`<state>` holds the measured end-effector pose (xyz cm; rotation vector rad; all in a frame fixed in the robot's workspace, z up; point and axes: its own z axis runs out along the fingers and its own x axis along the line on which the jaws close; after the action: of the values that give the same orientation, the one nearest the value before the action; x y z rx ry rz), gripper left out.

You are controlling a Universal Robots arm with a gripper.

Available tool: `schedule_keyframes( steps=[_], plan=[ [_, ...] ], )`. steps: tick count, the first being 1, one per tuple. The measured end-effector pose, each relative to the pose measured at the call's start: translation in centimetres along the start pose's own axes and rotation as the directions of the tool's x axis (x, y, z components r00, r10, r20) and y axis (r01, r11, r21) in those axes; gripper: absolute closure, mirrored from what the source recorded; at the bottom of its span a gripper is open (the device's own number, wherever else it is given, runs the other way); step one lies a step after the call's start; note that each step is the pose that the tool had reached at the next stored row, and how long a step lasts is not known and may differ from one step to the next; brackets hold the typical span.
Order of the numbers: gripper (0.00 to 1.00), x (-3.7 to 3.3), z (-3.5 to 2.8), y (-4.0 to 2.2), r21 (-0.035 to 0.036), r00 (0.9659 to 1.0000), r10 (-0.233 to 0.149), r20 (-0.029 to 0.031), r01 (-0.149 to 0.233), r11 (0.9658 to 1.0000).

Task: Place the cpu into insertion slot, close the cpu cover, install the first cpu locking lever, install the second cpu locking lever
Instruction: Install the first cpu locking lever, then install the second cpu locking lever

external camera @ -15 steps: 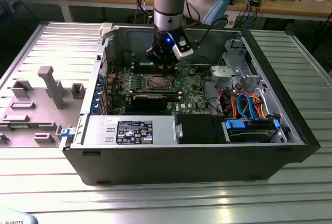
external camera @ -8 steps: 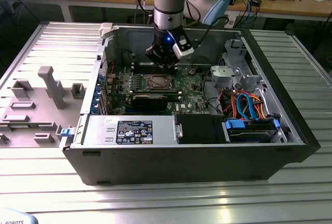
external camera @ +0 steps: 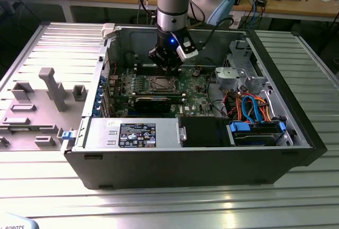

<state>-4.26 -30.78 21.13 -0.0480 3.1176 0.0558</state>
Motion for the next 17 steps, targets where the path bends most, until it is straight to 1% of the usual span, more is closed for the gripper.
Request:
schedule_keyframes(
  steps=[9, 15, 16, 17],
  plan=[
    [0.89, 0.0, 0.0, -0.02, -0.0001, 1.0, 0.0, 0.0, 0.0, 1.0],
    [0.89, 0.01, -0.01, -0.42, 0.0, 1.0, 0.0, 0.0, 0.0, 1.0],
    [0.89, 0.01, -0.02, -0.43, 0.0012, 1.0, 0.0, 0.0001, 0.0, 1.0],
    [0.89, 0.01, -0.05, -0.43, 0.0061, 1.0, 0.0, -0.0002, 0.0, 1.0]
  ],
)
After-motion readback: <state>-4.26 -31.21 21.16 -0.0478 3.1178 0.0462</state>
